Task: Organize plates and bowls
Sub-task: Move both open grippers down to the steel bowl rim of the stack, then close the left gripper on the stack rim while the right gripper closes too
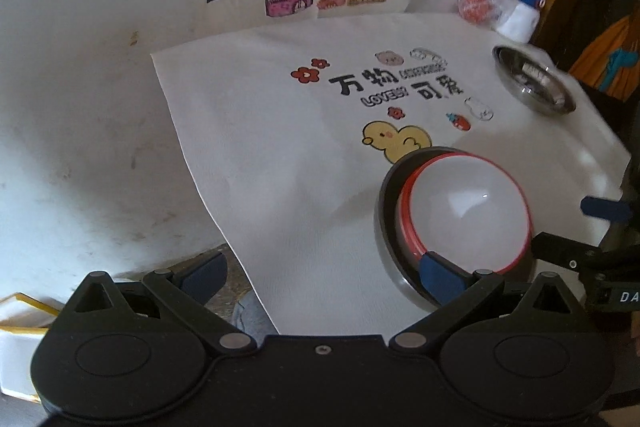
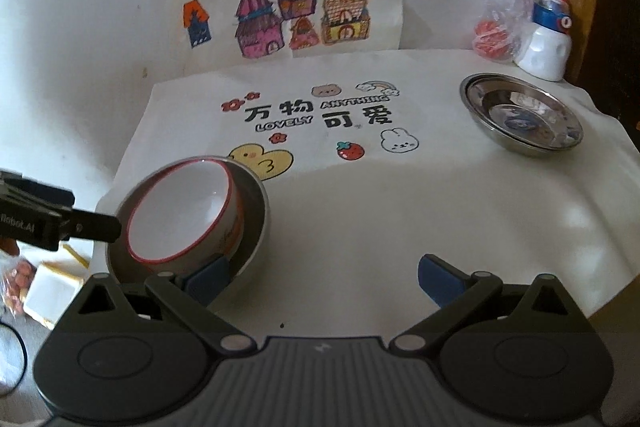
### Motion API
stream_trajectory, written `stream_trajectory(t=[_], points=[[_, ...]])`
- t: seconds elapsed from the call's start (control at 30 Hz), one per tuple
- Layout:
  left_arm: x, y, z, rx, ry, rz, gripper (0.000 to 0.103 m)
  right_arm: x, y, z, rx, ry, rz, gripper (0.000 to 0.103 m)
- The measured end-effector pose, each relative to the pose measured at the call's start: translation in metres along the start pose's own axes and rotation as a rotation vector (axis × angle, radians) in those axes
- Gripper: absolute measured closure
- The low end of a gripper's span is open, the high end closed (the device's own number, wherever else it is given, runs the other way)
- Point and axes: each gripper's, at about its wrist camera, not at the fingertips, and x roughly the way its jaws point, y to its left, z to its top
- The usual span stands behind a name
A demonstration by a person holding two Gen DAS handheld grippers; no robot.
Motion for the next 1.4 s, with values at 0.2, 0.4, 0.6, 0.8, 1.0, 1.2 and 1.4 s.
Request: stream_trajectory(t=[0.2, 0.4, 0.6, 0.8, 1.0, 1.2, 1.4], points=[[0.012, 0.001, 0.014, 0.074, 0.047, 0.003, 0.001, 0.009, 0.006, 0.01, -0.055, 0.048, 0.01, 0.0], [0.02, -0.001, 0.027, 0.146, 0.103, -0.014, 0.004, 0.017, 0.008, 0.02, -0.106, 0.127, 0.022, 0.0], [0.027, -0.008, 0.039, 0.216, 0.158, -0.013, 0.007, 0.03, 0.005, 0.035, -0.095, 0.244, 0.042, 0.001], [0.031, -0.018, 0.049, 0.291, 0.19, -0.006, 0.014, 0.041, -0.005, 0.043, 0.008, 0.363, 0.106, 0.012], [0.036, -0.031, 0.062, 0.354, 0.225, -0.013, 0.035, 0.042, 0.002, 0.048, 0.02, 0.426, 0.139, 0.027], [0.043, -0.033, 0.068, 0.32, 0.278, -0.073, 0.057, 0.048, 0.006, 0.045, 0.058, 0.468, 0.182, 0.039], [0.045, -0.037, 0.068, 0.313, 0.302, -0.11, 0.076, 0.056, 0.01, 0.043, 0.087, 0.494, 0.21, 0.05]])
